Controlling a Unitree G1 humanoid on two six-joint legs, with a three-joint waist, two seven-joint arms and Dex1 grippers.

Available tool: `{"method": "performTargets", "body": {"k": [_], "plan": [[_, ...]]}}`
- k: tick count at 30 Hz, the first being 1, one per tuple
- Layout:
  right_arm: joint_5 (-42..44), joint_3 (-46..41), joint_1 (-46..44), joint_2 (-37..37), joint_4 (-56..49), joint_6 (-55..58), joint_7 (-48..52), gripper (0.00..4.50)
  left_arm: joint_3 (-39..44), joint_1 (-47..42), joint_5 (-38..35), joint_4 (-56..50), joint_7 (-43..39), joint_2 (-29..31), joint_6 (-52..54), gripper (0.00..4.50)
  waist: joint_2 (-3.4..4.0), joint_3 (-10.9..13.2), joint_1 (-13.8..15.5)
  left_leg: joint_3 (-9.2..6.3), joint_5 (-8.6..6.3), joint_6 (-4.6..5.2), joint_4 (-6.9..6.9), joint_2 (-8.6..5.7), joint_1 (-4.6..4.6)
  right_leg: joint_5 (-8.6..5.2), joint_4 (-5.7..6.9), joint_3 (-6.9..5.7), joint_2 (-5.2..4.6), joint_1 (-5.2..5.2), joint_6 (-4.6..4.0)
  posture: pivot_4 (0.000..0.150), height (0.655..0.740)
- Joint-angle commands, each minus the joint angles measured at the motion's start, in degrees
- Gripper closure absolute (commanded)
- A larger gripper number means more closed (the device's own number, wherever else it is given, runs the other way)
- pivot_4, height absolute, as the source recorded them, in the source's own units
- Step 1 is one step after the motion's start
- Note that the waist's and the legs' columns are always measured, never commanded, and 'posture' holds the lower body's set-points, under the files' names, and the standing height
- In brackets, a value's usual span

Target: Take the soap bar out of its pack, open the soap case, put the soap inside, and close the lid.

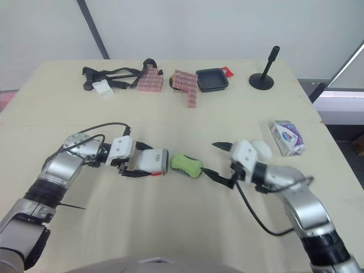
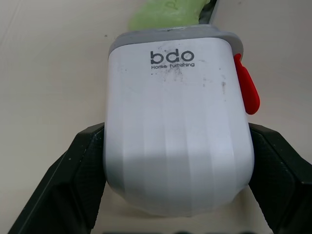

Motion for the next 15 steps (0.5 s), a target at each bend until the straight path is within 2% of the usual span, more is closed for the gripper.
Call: {"method": "performTargets", "body": {"k": [1, 11, 15], "plan": [[-1.34, 4.18, -5.25, -1.72, -4.35, 10.18, -1.12, 0.00, 0.56, 0.27, -0.46, -1.20, -0.27, 0.65, -0.48, 0.80, 0.00, 0.00, 0.34, 0.00, 0.01, -0.03, -0.06, -0.02, 0.00, 0.00, -0.01, 0.00, 0.04, 0.01, 0.00, 0.150, 0.7400], [-2.56, 13.28, -15.95, -1.87, -6.95, 27.29, -2.21, 0.00, 0.32, 0.89, -0.13, -1.33, 0.40, 0.34, -0.93, 0.80, 0.01, 0.01, 1.20, 0.03, 0.03, -0.13, -0.18, 0.00, 0.04, 0.01, 0.02, -0.03, 0.10, 0.05, -0.01, 0.150, 0.7400], [-3.64, 16.40, -19.12, 1.09, -7.08, 32.00, -5.11, 0.00, 0.30, 1.30, -0.32, -2.03, 0.61, 0.35, -0.46, 0.80, 0.02, 0.01, 1.21, 0.04, 0.07, -0.20, -0.21, 0.00, 0.06, 0.01, 0.03, -0.01, 0.11, 0.04, -0.01, 0.150, 0.7400]]}}
